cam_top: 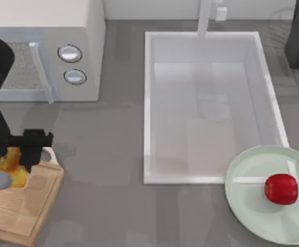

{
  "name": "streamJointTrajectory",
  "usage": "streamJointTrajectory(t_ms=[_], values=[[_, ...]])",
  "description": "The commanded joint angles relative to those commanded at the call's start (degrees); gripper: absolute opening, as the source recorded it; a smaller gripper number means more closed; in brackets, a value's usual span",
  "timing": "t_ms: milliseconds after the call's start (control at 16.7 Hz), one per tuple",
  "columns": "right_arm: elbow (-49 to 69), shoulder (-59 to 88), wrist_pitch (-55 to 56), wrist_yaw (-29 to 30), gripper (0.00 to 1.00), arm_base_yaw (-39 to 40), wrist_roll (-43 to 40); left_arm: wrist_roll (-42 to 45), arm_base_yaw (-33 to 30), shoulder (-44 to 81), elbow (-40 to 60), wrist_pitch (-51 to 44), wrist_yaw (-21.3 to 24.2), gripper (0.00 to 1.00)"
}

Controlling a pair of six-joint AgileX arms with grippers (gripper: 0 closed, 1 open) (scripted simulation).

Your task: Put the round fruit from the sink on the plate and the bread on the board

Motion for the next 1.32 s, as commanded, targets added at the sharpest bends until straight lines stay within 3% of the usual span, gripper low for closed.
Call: streamJointTrajectory(t_ms=[1140, 1320], values=[[0.0, 0.0, 0.0, 0.0, 1.00, 0.0, 0.0, 0.1, 0.0, 4.2, -6.6, 10.8, 0.0, 0.00], [0.0, 0.0, 0.0, 0.0, 1.00, 0.0, 0.0, 0.1, 0.0, 4.2, -6.6, 10.8, 0.0, 0.23]])
